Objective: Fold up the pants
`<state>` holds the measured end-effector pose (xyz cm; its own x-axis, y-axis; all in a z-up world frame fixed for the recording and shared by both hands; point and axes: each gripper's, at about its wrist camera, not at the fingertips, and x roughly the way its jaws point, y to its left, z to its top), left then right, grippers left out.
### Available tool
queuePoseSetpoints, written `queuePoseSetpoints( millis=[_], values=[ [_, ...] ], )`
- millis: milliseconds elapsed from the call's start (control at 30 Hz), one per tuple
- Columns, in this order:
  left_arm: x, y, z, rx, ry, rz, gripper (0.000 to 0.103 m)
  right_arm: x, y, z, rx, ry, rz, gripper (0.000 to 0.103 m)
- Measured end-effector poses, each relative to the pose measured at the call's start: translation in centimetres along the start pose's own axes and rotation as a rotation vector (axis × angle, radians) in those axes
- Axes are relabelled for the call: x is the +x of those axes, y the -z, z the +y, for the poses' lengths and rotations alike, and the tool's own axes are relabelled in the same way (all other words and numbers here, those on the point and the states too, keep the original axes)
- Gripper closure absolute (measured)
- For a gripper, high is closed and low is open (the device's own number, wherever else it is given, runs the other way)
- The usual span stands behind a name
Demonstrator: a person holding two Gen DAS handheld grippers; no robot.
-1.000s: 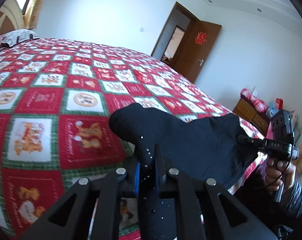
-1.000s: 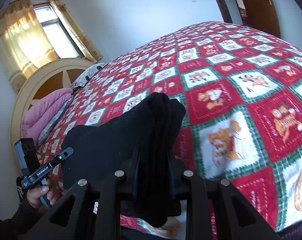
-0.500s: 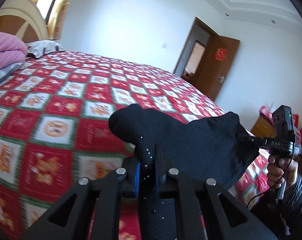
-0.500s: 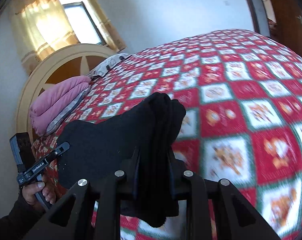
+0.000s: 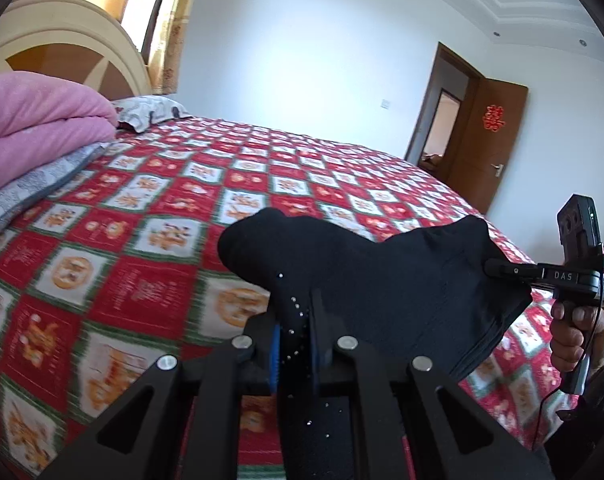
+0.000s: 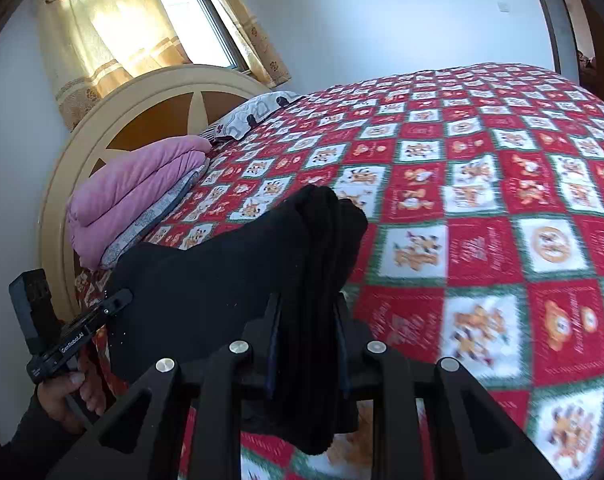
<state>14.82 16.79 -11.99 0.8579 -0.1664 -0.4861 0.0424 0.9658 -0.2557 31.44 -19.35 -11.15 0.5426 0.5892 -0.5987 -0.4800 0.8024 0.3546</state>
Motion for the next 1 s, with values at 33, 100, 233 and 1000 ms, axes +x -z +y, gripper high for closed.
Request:
queuePoseSetpoints(
  millis=[33, 100, 233, 1000],
  values=[
    [0.1, -0.1, 0.5, -0.003, -0.007, -0.001, 0.091, 0.7, -0.2, 0.3, 0.001, -0.006, 0.002, 0.079],
    [0.3, -0.1, 1.2, -0.001, -0.022, 0.003, 0.091, 2.1, -0.6, 0.8, -0.001, -0.009, 0.005, 0.079],
    [2.0, 0.6, 2.6, 0.006, -0.043, 0.045, 0.091, 4.6, -0.5, 0.9, 0.014, 0.001, 0.028, 0.079],
    [4.7, 3.2, 5.7, -0.011, -0.192, 0.113, 0.014, 9.1, 0.8, -2.2, 0.106, 0.113, 0.096, 0.065]
  ],
)
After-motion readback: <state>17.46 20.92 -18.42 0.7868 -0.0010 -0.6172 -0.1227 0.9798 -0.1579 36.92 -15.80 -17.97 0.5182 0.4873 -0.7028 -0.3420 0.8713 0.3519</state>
